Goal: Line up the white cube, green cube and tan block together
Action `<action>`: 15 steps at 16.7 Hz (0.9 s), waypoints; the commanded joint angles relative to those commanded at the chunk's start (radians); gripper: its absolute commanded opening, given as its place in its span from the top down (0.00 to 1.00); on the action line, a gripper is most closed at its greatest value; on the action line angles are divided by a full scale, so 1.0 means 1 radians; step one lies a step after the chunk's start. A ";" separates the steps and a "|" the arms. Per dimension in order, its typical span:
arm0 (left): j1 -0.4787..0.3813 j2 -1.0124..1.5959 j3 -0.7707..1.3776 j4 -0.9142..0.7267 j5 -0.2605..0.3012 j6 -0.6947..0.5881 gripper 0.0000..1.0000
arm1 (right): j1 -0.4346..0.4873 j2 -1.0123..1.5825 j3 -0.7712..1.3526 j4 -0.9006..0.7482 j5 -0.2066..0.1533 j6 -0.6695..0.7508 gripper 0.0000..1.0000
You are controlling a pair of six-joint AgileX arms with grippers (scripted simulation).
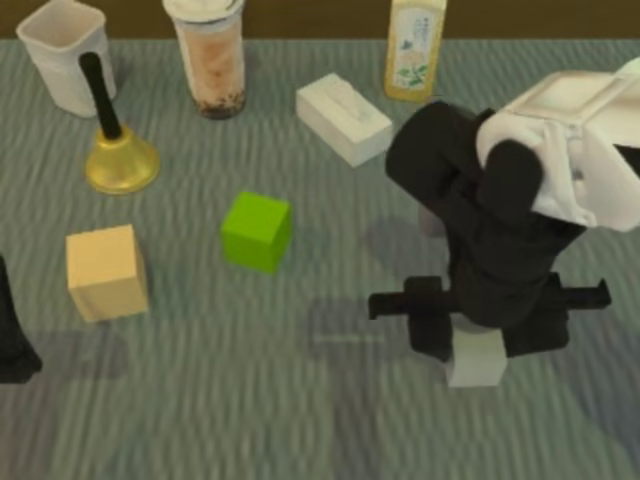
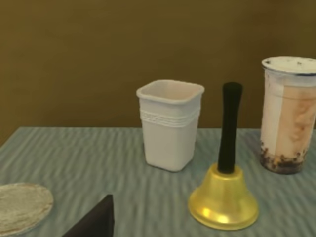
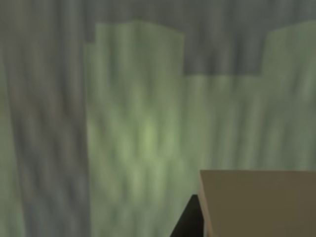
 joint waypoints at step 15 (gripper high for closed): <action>0.000 0.000 0.000 0.000 0.000 0.000 0.00 | 0.017 0.068 -0.183 0.263 0.002 0.037 1.00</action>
